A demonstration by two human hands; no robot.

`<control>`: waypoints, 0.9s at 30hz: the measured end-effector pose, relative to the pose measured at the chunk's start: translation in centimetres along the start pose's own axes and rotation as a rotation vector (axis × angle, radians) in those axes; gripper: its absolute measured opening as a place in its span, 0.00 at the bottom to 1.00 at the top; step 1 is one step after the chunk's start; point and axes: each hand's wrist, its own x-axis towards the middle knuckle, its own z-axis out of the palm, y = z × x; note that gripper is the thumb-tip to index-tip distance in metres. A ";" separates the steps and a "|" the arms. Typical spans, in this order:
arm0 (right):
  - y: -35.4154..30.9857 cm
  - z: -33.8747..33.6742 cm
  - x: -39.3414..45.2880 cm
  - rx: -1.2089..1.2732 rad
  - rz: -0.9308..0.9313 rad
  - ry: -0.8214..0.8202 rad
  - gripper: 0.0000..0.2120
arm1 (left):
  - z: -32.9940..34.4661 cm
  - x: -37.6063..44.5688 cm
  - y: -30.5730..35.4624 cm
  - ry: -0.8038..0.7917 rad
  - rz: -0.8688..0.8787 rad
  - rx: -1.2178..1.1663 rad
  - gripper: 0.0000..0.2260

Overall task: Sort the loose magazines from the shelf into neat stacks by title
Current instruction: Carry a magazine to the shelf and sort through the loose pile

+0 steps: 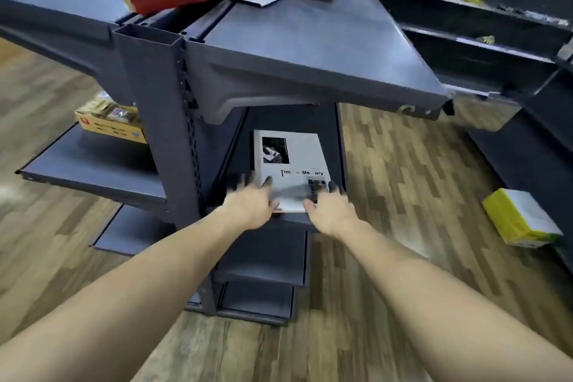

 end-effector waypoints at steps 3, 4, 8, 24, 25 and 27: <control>0.4 1.0 2.5 0.070 0.039 0.012 0.29 | 0.6 2.3 -0.5 0.043 -0.036 0.015 0.28; 0.5 1.6 2.7 0.084 0.047 0.010 0.29 | 0.9 2.9 -0.7 0.070 -0.034 0.011 0.27; 0.1 4.6 1.1 0.010 0.022 0.213 0.29 | 3.5 3.3 -0.9 0.241 -0.017 0.024 0.23; -2.6 4.6 -4.5 0.205 0.383 0.244 0.28 | 3.4 -3.6 2.2 0.329 -0.335 -0.383 0.23; -2.4 4.4 -4.6 0.226 0.392 0.236 0.26 | 3.2 -3.8 2.2 0.314 -0.405 -0.475 0.25; -1.5 3.7 -4.9 0.259 0.421 0.185 0.23 | 3.3 -4.0 2.8 0.279 -0.443 -0.580 0.30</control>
